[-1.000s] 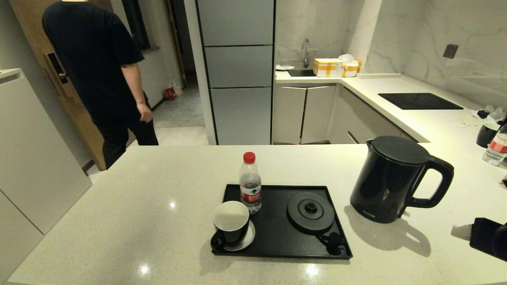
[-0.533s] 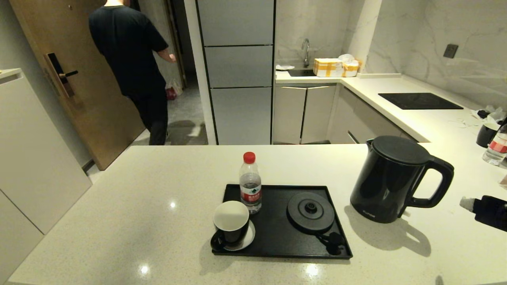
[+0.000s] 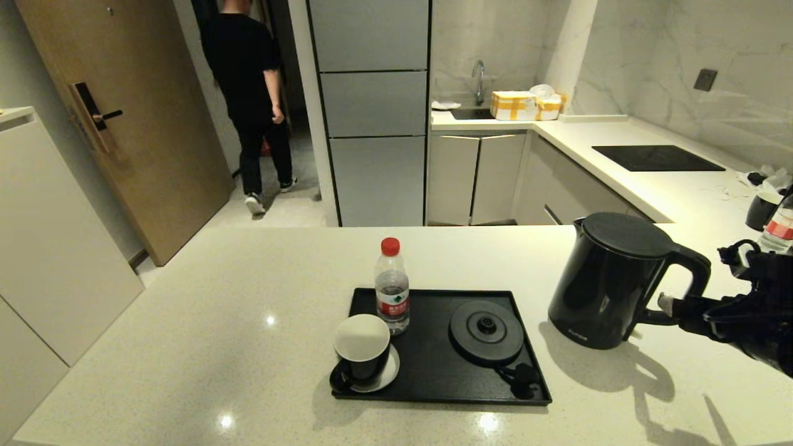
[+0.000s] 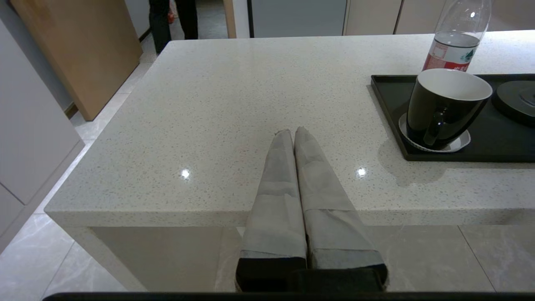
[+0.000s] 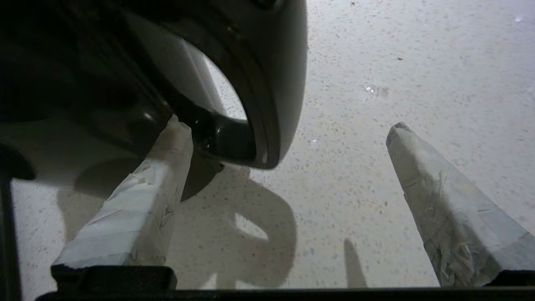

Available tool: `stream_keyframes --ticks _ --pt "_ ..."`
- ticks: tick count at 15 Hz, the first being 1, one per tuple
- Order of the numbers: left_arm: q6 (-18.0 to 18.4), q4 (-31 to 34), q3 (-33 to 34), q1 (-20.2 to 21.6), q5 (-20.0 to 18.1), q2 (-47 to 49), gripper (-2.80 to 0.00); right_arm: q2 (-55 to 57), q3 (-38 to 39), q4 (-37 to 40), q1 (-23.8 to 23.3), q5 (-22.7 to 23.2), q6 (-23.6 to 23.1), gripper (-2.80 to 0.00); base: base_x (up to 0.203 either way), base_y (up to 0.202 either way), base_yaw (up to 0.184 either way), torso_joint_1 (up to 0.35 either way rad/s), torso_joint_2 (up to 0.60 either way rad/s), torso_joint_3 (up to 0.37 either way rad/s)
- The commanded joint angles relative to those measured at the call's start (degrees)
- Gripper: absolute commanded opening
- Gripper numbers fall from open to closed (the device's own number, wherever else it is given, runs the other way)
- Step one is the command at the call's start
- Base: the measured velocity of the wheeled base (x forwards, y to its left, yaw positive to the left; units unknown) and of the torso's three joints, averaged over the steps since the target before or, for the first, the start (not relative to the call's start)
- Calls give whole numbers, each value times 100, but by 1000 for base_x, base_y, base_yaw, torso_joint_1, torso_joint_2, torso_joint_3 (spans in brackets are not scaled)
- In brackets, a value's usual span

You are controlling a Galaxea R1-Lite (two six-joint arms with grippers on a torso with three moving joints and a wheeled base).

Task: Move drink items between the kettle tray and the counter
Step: Return the kettle to its original position

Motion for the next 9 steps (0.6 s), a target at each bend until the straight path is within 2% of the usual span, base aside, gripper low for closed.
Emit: stream_keyframes --ticks 1,2,4,7,9 --pt "2 -4 0 0 2 -11 -280 503 -298 -42 36 -30 14 0 0 0 0 0 0 0" --pt "2 -4 0 0 2 -11 -280 664 -504 -58 36 -78 27 0 0 0 0 0 0 0" --pt "2 -4 0 0 2 -11 -280 841 -846 -79 28 -464 42 0 0 0 0 0 0 0" --pt "11 -4 9 0 2 -3 -280 902 -1045 -83 -2 -483 22 0 0 0 0 0 0 0" --pt "2 -4 0 0 2 -10 -280 850 -1016 -86 -49 -442 -168 0 0 0 0 0 0 0"
